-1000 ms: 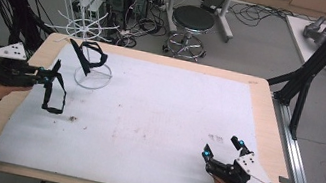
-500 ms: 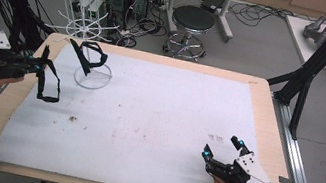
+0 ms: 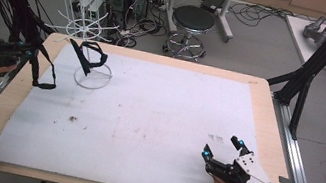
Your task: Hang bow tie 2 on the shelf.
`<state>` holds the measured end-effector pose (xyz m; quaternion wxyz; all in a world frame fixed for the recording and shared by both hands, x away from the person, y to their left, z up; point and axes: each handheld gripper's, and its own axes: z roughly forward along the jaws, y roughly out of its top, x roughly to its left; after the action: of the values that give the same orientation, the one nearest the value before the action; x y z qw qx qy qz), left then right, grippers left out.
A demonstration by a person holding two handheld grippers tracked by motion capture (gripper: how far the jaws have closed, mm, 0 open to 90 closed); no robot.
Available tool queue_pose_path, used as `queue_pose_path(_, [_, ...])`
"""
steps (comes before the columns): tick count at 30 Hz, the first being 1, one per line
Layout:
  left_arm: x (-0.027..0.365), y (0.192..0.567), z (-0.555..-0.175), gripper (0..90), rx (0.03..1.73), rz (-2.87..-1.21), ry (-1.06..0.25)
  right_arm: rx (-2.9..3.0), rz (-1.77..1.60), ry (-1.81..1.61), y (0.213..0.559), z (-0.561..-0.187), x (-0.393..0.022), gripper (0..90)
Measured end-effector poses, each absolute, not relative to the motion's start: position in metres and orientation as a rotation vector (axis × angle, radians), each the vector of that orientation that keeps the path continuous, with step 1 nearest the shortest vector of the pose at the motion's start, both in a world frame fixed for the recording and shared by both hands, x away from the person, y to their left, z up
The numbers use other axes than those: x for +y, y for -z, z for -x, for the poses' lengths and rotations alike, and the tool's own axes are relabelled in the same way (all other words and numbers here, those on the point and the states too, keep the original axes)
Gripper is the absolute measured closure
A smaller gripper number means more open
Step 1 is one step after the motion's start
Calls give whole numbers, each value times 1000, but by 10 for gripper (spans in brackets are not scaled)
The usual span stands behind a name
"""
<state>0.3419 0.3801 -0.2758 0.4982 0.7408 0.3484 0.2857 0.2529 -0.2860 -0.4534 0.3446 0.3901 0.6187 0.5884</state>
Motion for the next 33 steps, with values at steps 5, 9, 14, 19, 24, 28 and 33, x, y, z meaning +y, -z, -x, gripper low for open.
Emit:
queue_pose_path(5, [376,267,-347,758,846,-1782,-719,1607,-1009,-1527,453,-253,-286,11])
queue_pose_path(9, [374,263,-351,758,852,-1782,-738,1607,-1012,-1528,453,-253,-286,11])
queue_pose_path(14, [375,262,-357,759,871,-1774,-765,1606,-1007,-1532,453,-253,-287,11])
queue_pose_path(19, [375,262,-364,758,892,-1774,-796,1606,-1021,-1535,453,-253,-286,11])
queue_pose_path(24, [372,260,-373,758,905,-1779,-828,1606,-1011,-1531,453,-253,-287,11])
queue_pose_path(28, [369,259,-380,758,916,-1785,-852,1606,-1015,-1532,453,-253,-287,11])
queue_pose_path(33, [364,260,-386,758,924,-1802,-883,1605,-1018,-1537,453,-253,-287,11])
